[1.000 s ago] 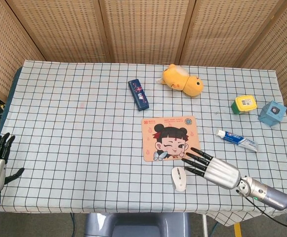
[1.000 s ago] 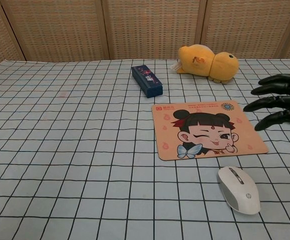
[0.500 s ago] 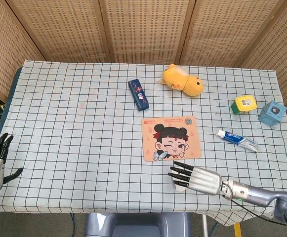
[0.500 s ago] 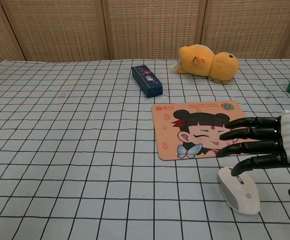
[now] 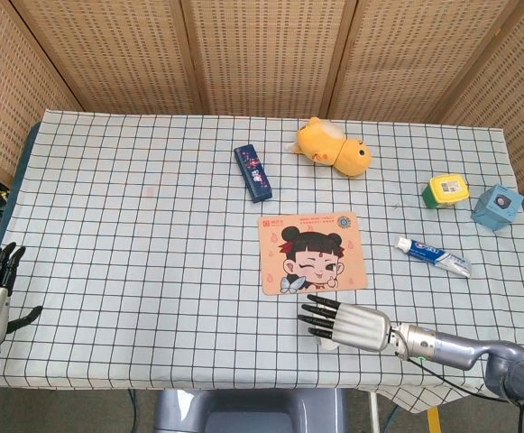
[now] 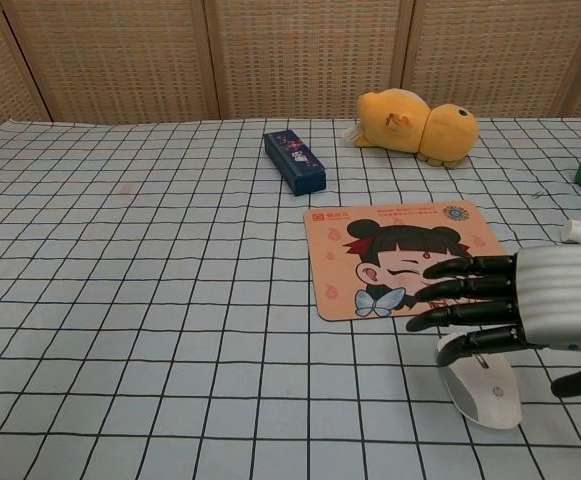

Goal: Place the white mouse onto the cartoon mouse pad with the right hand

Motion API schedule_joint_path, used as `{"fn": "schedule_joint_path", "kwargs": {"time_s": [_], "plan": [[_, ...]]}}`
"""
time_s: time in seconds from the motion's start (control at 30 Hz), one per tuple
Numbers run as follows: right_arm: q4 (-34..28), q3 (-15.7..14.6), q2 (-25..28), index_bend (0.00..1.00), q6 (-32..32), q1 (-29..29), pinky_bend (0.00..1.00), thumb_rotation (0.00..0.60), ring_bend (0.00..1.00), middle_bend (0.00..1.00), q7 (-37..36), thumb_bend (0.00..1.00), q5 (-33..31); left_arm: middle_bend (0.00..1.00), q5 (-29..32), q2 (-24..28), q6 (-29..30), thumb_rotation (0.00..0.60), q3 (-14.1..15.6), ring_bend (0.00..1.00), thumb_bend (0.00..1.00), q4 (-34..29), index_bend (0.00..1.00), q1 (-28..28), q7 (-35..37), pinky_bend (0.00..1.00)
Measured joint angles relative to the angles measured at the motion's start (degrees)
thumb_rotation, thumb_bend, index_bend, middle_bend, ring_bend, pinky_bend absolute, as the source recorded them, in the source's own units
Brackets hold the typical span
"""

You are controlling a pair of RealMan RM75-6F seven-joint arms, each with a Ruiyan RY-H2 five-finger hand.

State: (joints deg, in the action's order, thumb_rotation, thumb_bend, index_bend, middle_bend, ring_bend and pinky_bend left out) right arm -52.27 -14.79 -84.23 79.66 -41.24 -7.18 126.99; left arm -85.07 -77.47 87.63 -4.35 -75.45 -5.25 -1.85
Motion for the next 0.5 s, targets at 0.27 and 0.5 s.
{"fn": "schedule_joint_path", "kwargs": {"time_s": [0.27, 0.5], "plan": [[-0.34, -0.66, -0.65, 0.25, -1.79, -1.28, 0.00, 0.600, 0.00, 0.11, 0.96, 0.07, -0.81, 0.00, 1.08, 0.02, -1.07, 0.600, -0.33, 0.00, 0.00, 0.54, 0.00, -0.26, 0.84, 0.00], [-1.57, -1.22, -0.77, 0.24, -3.87, -1.93, 0.00, 0.600, 0.00, 0.08, 2.91, 0.08, -1.84, 0.00, 1.38, -0.02, -1.40, 0.600, -0.36, 0.00, 0.00, 0.60, 0.00, -0.38, 0.98, 0.00]]}}
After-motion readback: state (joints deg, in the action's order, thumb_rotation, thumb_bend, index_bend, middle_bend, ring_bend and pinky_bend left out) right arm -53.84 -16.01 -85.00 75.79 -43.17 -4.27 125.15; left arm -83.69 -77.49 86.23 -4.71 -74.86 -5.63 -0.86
